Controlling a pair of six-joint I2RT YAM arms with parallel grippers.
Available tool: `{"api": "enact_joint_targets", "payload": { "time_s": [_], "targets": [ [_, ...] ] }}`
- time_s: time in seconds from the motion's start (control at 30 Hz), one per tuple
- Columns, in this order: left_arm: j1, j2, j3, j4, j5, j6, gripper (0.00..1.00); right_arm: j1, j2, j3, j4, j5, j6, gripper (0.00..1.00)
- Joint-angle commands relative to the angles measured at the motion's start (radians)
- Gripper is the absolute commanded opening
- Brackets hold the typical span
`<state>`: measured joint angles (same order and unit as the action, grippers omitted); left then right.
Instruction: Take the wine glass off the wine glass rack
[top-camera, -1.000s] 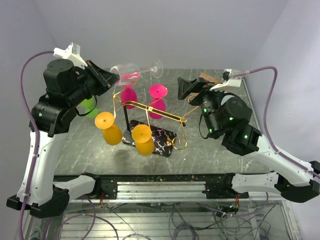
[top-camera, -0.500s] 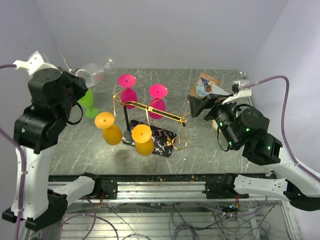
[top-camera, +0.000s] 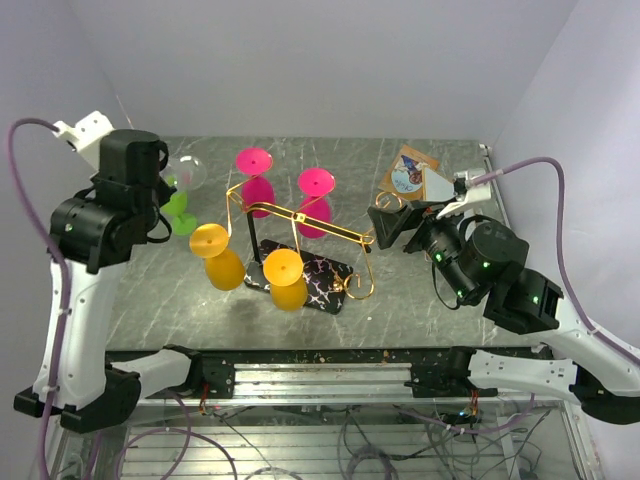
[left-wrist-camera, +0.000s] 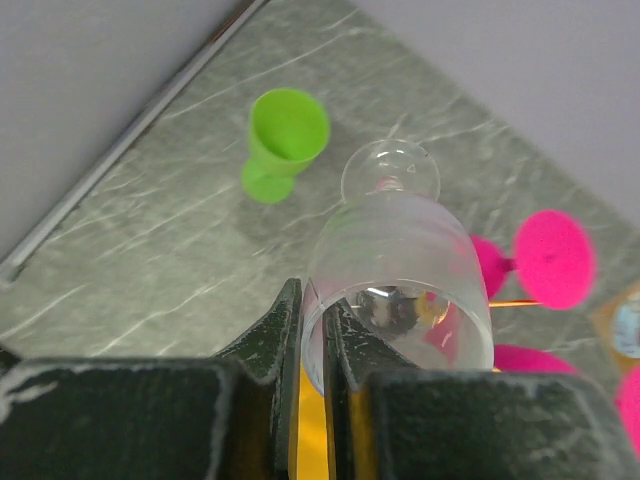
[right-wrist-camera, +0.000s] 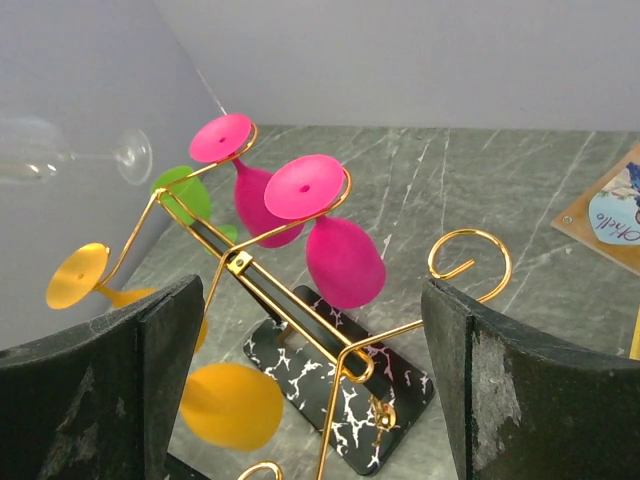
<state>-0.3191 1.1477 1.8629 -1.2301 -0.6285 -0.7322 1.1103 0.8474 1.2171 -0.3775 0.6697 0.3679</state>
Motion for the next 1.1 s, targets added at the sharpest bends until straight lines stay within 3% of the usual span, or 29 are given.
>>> {"api": "enact_joint_targets", "payload": {
  "time_s": [0.0, 0.2, 0.4, 0.47, 0.93, 1.07],
  "targets": [
    [-0.005, 0.002, -0.049, -0.098, -0.118, -0.016, 0.07, 0.004, -0.006, 0.003, -0.005, 0.000, 0.012, 0.89],
    [0.023, 0.024, -0.146, -0.108, -0.075, -0.004, 0.07, 0.004, -0.006, 0.010, -0.014, -0.007, 0.019, 0.89],
    [0.276, 0.055, -0.298, 0.026, 0.216, 0.172, 0.07, 0.004, 0.015, 0.030, -0.017, -0.045, -0.028, 0.89],
    [0.302, 0.071, -0.324, 0.060, 0.252, 0.215, 0.07, 0.004, 0.029, 0.044, -0.022, -0.073, -0.063, 0.89],
    [0.512, 0.282, -0.427, 0.230, 0.245, 0.344, 0.07, 0.004, 0.154, 0.129, -0.032, -0.345, -0.298, 0.89],
    [0.592, 0.348, -0.427, 0.257, 0.332, 0.377, 0.07, 0.004, 0.187, 0.152, -0.054, -0.388, -0.334, 0.89]
  ]
}}
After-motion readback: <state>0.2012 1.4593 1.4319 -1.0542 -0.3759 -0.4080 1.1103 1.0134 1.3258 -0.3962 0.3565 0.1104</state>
